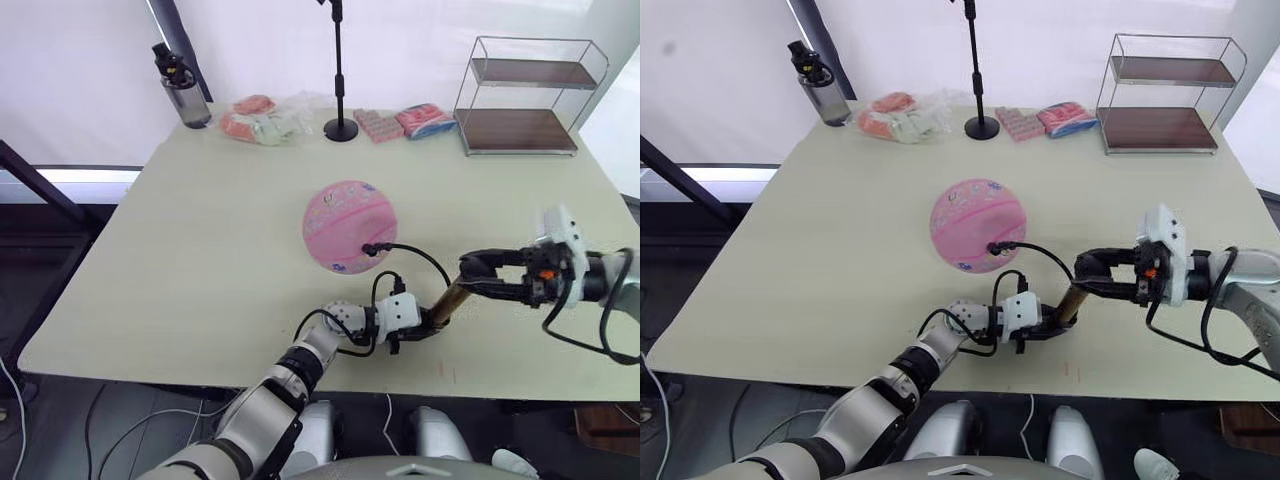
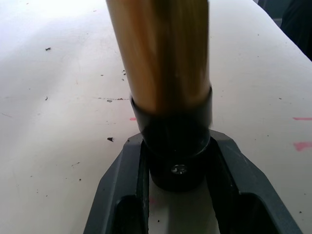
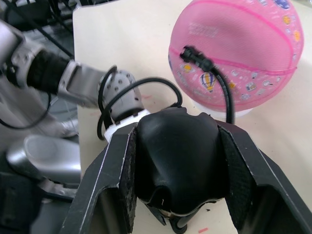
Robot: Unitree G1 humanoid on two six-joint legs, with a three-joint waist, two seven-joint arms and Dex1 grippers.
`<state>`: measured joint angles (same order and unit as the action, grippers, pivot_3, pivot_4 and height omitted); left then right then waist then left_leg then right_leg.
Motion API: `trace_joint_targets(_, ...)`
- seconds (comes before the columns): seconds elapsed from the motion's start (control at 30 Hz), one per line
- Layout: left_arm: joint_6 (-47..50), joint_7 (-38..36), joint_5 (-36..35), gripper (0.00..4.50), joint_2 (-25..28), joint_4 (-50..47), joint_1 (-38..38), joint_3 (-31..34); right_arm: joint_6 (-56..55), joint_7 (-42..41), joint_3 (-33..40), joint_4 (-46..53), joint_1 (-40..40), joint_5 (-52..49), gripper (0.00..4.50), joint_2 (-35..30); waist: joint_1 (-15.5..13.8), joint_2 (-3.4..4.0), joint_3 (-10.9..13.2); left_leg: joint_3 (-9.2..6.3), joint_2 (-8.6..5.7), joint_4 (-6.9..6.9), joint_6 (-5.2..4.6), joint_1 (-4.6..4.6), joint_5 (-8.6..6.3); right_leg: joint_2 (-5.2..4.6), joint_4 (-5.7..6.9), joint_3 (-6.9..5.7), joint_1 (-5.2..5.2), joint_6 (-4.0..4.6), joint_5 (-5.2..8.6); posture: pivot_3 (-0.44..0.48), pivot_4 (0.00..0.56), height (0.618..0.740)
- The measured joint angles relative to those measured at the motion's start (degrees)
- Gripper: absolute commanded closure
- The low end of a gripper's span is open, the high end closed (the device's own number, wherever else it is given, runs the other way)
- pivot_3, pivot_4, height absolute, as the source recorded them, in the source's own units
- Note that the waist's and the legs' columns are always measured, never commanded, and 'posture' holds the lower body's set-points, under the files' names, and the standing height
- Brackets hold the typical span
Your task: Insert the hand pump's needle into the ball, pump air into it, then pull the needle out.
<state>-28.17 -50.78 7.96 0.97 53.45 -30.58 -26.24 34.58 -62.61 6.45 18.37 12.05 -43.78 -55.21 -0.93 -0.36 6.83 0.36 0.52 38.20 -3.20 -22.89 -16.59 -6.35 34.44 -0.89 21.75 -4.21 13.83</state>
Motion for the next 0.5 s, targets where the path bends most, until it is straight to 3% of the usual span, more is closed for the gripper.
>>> trace_joint_targets(0.3, 0.0, -0.3, -0.5, 3.38, -0.2, 0.0, 0.0, 0.9, 11.0, -0.9, 9.1, -1.3, 11.1, -11.7, 2.79, -6.7, 0.0, 0.19, 0.5, 0.0, 0.0, 0.01, 0.0, -0.02, 0.0, 0.0, -0.01, -0.02, 0.0, 0.0, 0.0, 0.0, 0.15, 0.736)
trace_joint_targets(0.5, 0.0, -0.3, -0.5, 3.38, -0.3, 0.0, 0.1, 0.9, 14.8, -0.6, 11.3, -2.2, 15.9, -15.6, 2.79, -7.9, 0.1, 0.23, 0.5, 0.0, 0.0, 0.0, 0.0, -0.02, 0.0, -0.01, -0.01, -0.03, 0.0, 0.0, 0.0, 0.0, 0.15, 0.736)
